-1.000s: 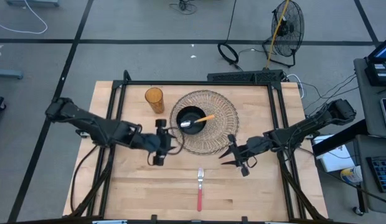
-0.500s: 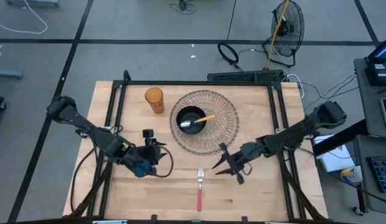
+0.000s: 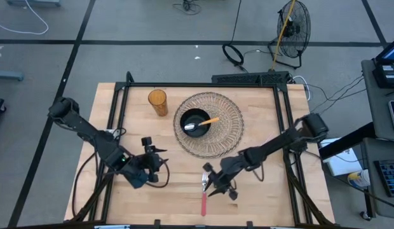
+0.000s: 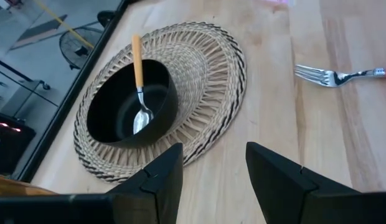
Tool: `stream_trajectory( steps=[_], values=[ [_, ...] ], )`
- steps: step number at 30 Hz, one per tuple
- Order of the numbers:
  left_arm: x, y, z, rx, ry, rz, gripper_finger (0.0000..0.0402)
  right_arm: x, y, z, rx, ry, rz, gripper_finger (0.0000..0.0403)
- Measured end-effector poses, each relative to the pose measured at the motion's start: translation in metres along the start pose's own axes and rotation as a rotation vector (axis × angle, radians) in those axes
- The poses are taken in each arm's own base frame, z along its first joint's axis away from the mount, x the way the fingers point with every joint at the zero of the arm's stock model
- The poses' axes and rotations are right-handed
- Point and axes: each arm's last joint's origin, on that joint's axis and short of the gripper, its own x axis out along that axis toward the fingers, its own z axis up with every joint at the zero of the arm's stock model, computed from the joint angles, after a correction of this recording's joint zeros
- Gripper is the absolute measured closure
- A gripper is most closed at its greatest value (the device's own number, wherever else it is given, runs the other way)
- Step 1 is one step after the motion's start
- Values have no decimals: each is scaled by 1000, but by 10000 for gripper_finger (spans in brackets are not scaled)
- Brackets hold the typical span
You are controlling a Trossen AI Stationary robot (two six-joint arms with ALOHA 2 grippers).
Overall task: Pick & Place Utensil
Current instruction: Put the pink fork to the left of the yellow spoon into the black bowl on the brown mat
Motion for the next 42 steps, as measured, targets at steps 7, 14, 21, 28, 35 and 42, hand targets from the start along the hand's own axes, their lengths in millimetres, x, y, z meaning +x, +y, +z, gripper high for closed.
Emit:
stream_trajectory(
  steps=[7,14,21,28,35,42],
  values=[
    [-6,-4,-2,13,-23,10,220,33,-9,-16,34,41,68,287],
    [-9,-7,-3,4,-38,16,220,54,-13,-26,43,96,110,287],
    [-12,-8,-4,11,-53,33,220,63,-12,-43,69,174,126,287],
    [-12,-8,-4,12,-52,34,220,60,-15,-49,113,223,119,287],
    [-12,-8,-4,12,-53,34,220,57,-20,-53,161,284,69,287],
    [-12,-8,-4,12,-53,34,220,49,-22,-53,229,362,-7,287]
  ],
)
